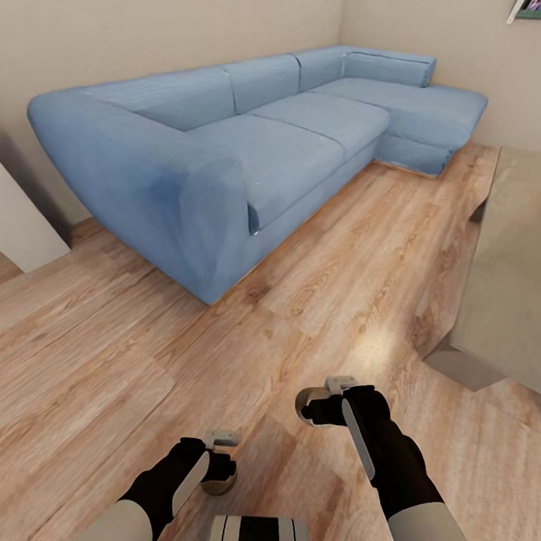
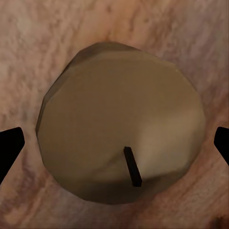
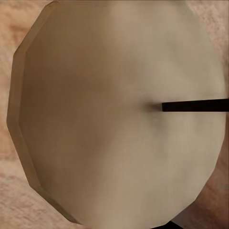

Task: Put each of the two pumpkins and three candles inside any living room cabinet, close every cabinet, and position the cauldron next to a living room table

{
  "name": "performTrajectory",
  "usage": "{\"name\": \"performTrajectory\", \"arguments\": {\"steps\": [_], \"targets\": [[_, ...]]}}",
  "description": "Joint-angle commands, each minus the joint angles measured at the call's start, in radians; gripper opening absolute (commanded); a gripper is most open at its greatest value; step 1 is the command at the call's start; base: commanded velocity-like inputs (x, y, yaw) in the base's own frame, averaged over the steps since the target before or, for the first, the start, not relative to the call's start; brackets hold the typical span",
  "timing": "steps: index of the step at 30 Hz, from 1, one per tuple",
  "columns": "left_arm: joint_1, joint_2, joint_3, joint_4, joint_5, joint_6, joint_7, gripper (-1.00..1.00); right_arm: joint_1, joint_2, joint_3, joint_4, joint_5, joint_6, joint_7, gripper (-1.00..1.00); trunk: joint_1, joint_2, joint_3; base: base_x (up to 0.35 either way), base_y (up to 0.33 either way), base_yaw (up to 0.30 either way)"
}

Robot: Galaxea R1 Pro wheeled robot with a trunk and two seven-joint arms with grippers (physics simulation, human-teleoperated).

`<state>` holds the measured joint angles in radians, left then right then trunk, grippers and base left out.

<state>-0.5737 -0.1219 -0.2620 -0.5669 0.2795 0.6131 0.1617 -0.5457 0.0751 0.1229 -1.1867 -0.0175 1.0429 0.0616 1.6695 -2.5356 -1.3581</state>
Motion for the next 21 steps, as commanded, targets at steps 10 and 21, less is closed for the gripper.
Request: {"name": "performTrajectory", "arguments": {"steps": [10,21], "targets": [[0.000,0.001,-0.005,-0.001,0.010,0.002,0.009,1.00,0.000,0.000,0.000,-0.002,-0.003,0.004,0.000,-1.00,0.000,-0.001,-0.005,0.000,0.000,0.000],[0.000,0.001,-0.005,-0.002,0.010,0.002,0.009,1.00,0.000,0.000,0.000,-0.004,-0.002,0.004,0.000,-1.00,0.005,-0.003,-0.043,0.000,0.000,0.000]]}}
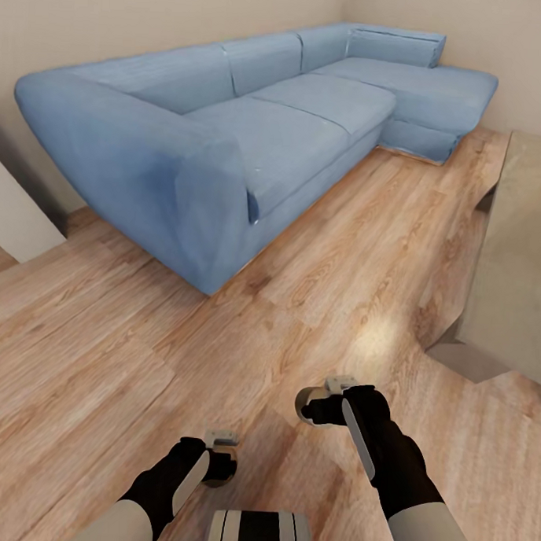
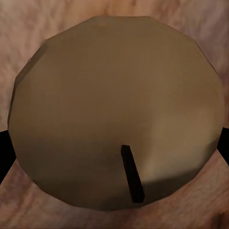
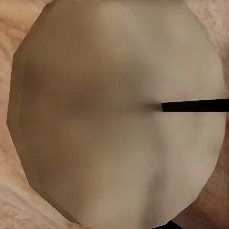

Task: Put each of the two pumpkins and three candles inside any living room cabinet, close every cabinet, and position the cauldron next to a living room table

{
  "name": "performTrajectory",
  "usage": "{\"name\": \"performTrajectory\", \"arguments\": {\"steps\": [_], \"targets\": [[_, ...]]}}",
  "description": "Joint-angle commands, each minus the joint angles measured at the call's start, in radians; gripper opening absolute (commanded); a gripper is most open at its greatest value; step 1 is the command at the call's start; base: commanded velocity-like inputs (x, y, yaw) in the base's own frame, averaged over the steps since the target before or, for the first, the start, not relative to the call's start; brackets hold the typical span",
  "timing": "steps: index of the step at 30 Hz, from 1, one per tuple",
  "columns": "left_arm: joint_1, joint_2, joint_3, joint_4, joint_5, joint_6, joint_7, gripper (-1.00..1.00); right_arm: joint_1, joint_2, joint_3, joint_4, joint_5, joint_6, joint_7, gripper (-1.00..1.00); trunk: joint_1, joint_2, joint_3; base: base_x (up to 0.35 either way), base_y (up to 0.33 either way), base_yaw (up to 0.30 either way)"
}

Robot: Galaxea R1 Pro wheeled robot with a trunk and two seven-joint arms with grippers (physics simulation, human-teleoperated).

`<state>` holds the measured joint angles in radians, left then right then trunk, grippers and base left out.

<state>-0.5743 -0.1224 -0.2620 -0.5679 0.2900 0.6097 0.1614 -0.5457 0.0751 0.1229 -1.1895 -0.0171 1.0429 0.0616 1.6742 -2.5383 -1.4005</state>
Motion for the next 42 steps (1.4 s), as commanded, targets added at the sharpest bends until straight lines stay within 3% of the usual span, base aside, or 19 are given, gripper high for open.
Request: {"name": "performTrajectory", "arguments": {"steps": [1,19,20,37,42], "targets": [[0.001,0.001,-0.005,-0.001,0.000,0.005,0.009,1.00,0.000,0.000,0.000,-0.001,-0.003,0.004,0.000,-1.00,0.000,0.000,-0.001,0.000,0.000,0.000],[0.001,0.001,-0.005,-0.001,0.000,0.005,0.009,1.00,0.000,0.000,0.000,-0.002,-0.003,0.004,0.000,-1.00,0.000,0.000,-0.001,0.000,0.000,0.000],[0.001,0.001,-0.005,-0.001,0.000,0.005,0.009,-1.00,0.000,0.000,0.000,-0.002,-0.003,0.004,0.000,-1.00,0.000,0.000,-0.001,0.000,0.000,0.000],[0.000,0.001,-0.006,-0.001,-0.002,0.005,0.009,-1.00,0.000,0.000,0.000,-0.002,-0.003,0.004,0.000,-1.00,0.000,0.000,-0.001,0.000,0.000,0.000],[0.001,0.001,-0.005,-0.001,-0.002,0.005,0.010,-1.00,0.000,0.000,0.000,-0.001,-0.003,0.004,0.000,-1.00,-0.002,0.001,0.018,0.000,0.000,0.000]]}}
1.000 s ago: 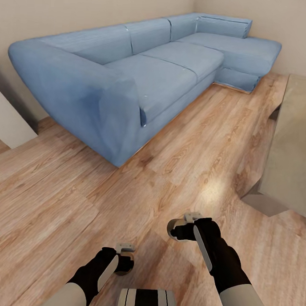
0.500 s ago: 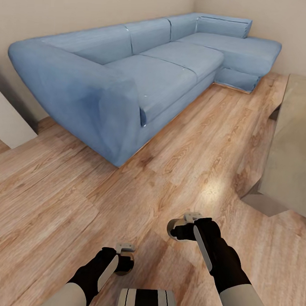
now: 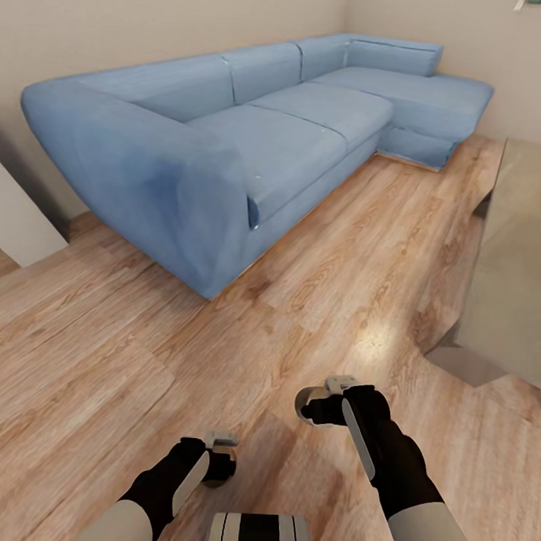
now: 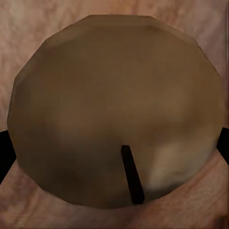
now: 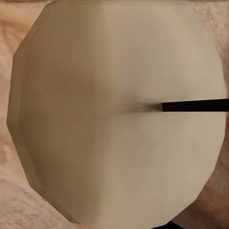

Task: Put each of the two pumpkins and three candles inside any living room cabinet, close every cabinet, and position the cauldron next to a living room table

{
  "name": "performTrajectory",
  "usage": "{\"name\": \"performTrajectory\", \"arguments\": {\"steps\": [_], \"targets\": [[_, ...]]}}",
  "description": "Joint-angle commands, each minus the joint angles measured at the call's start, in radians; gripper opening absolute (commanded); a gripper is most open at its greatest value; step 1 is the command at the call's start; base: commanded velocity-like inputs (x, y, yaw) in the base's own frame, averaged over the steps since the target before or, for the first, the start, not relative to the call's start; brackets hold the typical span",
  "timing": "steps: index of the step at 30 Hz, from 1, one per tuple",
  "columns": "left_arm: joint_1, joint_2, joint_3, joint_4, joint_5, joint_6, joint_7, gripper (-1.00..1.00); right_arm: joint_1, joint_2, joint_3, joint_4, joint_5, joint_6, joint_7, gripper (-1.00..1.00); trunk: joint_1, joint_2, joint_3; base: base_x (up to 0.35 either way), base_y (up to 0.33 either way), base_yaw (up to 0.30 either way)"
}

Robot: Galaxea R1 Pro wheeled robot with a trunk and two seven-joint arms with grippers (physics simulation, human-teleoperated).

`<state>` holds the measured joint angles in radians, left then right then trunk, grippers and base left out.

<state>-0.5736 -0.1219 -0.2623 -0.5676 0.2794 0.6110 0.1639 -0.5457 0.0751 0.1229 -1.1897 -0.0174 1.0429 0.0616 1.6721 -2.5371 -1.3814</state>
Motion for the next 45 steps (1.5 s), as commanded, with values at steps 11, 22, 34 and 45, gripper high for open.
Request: {"name": "performTrajectory", "arguments": {"steps": [11,22,34,45], "targets": [[0.000,0.001,-0.005,-0.004,0.009,0.004,0.008,-1.00,0.000,-0.001,-0.002,0.000,-0.002,0.004,0.001,-1.00,-0.005,0.002,0.042,0.000,0.000,0.000],[0.000,0.002,-0.004,-0.019,0.012,0.007,0.005,-1.00,0.000,-0.001,-0.009,0.012,0.002,0.004,0.001,-1.00,-0.010,0.005,0.090,0.000,0.000,0.011],[0.000,0.005,0.084,-0.034,0.012,0.020,-0.006,-1.00,0.000,-0.001,-0.011,0.030,0.004,0.004,0.001,-1.00,-0.015,0.008,0.155,0.000,0.000,0.072],[0.000,0.007,0.146,0.053,0.016,0.020,0.000,-1.00,0.000,-0.001,-0.010,0.165,0.003,0.004,0.006,-1.00,-0.020,0.010,0.214,0.000,0.000,0.065]]}}
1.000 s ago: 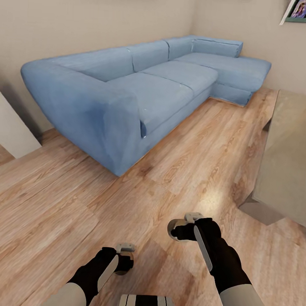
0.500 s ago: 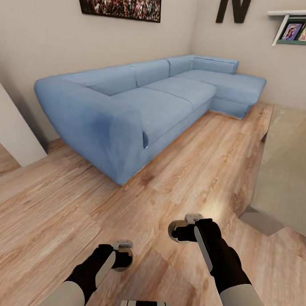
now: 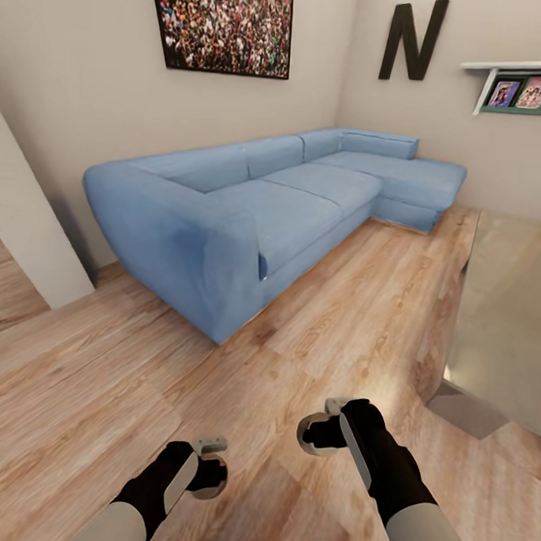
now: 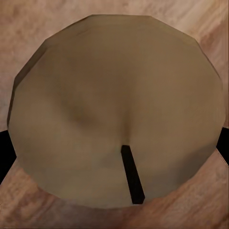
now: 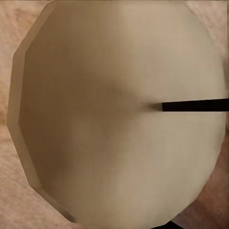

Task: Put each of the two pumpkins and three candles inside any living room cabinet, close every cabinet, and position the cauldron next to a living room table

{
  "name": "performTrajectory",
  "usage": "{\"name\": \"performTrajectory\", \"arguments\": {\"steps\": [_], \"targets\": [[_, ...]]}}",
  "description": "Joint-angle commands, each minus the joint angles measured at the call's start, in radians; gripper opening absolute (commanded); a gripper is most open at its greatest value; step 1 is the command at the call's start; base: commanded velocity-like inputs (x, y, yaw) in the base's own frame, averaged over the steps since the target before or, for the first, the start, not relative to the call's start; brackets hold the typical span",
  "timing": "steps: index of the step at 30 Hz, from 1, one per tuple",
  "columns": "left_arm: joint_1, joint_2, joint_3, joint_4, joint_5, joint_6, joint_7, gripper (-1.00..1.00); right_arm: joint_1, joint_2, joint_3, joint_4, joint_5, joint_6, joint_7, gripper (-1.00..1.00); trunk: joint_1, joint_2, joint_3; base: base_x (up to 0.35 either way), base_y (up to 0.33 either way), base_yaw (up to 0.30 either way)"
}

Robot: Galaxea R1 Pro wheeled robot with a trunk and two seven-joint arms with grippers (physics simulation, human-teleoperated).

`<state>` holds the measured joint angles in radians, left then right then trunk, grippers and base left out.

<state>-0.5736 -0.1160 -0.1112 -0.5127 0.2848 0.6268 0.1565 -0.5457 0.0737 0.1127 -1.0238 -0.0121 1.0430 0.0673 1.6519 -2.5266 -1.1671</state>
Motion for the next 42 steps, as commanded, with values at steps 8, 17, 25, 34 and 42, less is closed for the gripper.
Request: {"name": "performTrajectory", "arguments": {"steps": [8,17,25,34,42], "targets": [[0.006,0.055,0.046,0.003,0.019,-0.007,0.004,-1.00,0.000,0.001,0.006,0.066,-0.003,-0.031,0.000,-1.00,-0.004,0.002,0.034,0.000,0.000,0.006],[0.009,0.077,0.082,0.006,0.017,-0.009,-0.083,-1.00,0.000,0.001,0.007,0.144,-0.004,-0.102,0.002,-1.00,-0.008,0.004,0.069,0.000,0.000,-0.130],[0.009,0.088,0.083,0.010,0.015,-0.010,-0.091,-1.00,0.000,0.001,0.003,0.175,-0.006,-0.142,0.001,-1.00,-0.011,0.006,0.100,0.000,0.000,-0.277],[0.011,0.134,0.137,0.038,0.017,-0.010,-0.094,-1.00,0.000,0.001,0.007,0.179,-0.006,-0.146,0.001,-1.00,-0.015,0.008,0.135,0.000,0.000,-0.075],[0.011,0.168,0.271,0.072,0.017,-0.011,-0.094,-1.00,0.000,0.001,0.008,0.181,-0.005,-0.144,-0.001,-1.00,-0.016,0.008,0.139,-0.001,0.000,-0.254]]}}
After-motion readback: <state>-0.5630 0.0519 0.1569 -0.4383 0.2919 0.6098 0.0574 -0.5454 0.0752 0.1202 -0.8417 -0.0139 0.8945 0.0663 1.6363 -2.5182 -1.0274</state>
